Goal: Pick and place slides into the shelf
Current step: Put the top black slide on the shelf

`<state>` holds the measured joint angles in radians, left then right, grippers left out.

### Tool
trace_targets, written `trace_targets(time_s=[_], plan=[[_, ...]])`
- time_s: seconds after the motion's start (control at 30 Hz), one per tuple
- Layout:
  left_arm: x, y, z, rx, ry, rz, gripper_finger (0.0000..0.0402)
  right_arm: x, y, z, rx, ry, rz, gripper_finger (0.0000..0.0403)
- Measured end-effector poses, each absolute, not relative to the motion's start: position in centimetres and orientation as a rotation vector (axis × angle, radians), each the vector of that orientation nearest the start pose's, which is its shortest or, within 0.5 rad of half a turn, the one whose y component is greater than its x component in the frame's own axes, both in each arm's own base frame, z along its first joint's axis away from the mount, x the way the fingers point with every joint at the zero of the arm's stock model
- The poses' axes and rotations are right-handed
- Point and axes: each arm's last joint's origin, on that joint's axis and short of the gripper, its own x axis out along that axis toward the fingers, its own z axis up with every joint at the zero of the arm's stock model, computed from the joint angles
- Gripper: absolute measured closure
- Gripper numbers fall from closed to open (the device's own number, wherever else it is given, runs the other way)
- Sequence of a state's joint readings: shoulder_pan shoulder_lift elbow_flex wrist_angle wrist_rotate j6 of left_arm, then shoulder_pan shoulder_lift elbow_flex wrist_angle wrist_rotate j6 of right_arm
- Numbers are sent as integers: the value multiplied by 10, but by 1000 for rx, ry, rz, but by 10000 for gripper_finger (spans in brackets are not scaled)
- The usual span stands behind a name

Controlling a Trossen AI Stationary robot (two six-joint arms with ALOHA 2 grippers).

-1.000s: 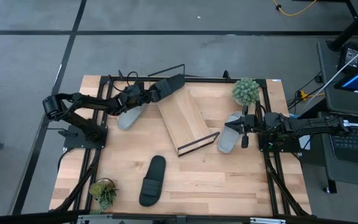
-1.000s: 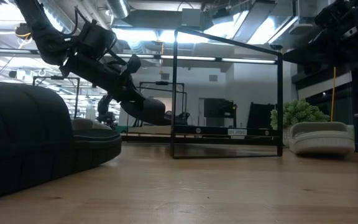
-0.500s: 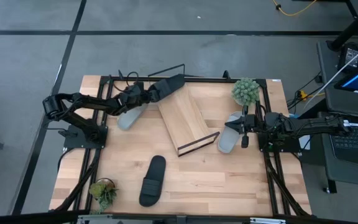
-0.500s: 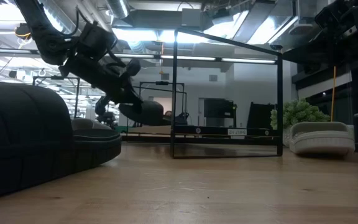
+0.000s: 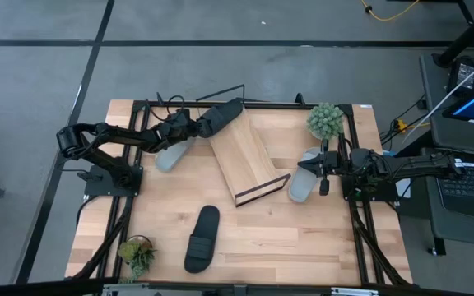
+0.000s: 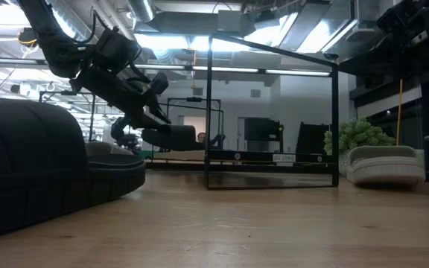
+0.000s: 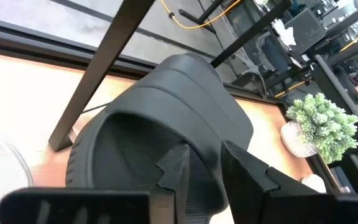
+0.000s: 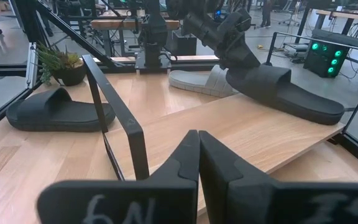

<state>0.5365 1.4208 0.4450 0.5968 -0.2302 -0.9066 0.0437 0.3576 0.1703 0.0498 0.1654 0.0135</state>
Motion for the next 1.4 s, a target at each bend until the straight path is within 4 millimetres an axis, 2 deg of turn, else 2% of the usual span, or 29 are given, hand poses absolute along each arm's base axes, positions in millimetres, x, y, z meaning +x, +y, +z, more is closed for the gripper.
trace_targets(time_s=[0.3, 0.53, 1.07, 1.4], plan=[[217, 137, 160, -909, 14, 880, 283, 120, 0, 196, 0, 136, -123, 395], [216, 135, 155, -908, 97, 860, 281, 120, 0, 196, 1, 136, -122, 395], [217, 134, 155, -862, 151, 801, 281, 120, 0, 196, 3, 137, -122, 395], [212, 143, 176, -816, 322, 862, 281, 120, 0, 196, 3, 138, -122, 395]])
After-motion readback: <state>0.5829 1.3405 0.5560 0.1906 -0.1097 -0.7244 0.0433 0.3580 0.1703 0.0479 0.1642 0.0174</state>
